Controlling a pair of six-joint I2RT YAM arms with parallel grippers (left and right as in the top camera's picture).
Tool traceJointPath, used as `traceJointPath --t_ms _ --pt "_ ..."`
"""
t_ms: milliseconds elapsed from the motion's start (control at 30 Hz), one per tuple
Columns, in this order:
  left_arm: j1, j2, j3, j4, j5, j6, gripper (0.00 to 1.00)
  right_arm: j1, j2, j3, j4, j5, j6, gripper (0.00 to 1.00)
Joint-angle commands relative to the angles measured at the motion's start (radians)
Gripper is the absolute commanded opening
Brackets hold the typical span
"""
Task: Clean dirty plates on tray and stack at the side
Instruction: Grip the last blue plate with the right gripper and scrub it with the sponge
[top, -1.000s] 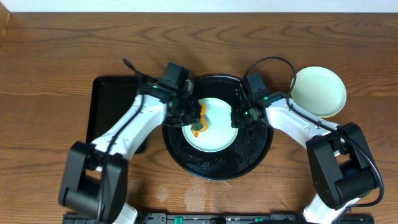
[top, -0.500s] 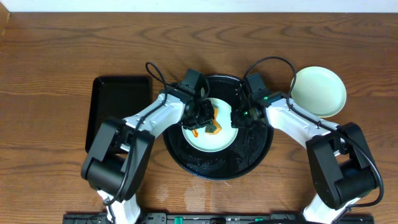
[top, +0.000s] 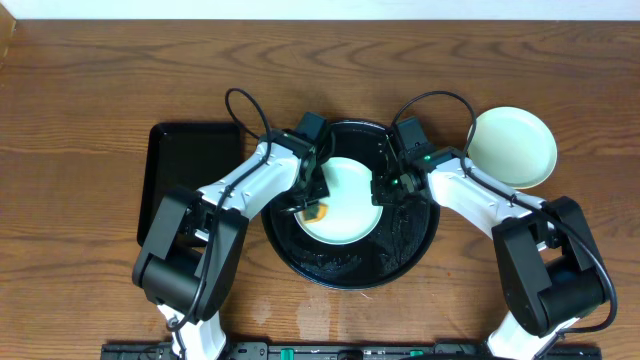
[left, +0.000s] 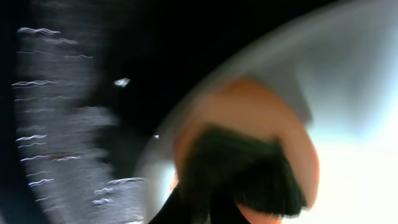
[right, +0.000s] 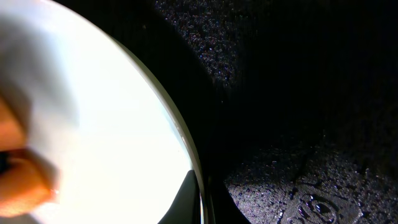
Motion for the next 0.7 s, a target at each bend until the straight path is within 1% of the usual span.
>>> traceJointPath --t_ms 0,200,400,433,600,667 --pt "0.01 0.0 0.024 -0.07 -0.292 -0.031 0.07 0.013 0.052 -0.013 -0.005 0.019 0.012 0.01" --pt "0.01 -0.074 0.052 -0.074 -0.304 -0.028 0.07 0.013 0.052 -0.013 -0.014 0.019 0.012 0.01" --pt "0.01 -0.129 0.052 -0.064 -0.274 -0.027 0.08 0.013 0.052 -0.013 -0.016 0.021 0.012 0.01" --pt "0.01 -0.13 0.052 -0.057 -0.243 -0.027 0.07 0.013 0.052 -0.013 -0.016 0.021 0.012 0.01" --pt "-0.001 -0.118 0.045 0.028 0.003 -0.005 0.08 0.013 0.052 -0.013 -0.016 0.021 0.012 0.01" --pt "-0.011 -0.118 0.035 0.056 0.058 -0.005 0.07 0.013 0.052 -0.013 -0.016 0.021 0.012 0.01"
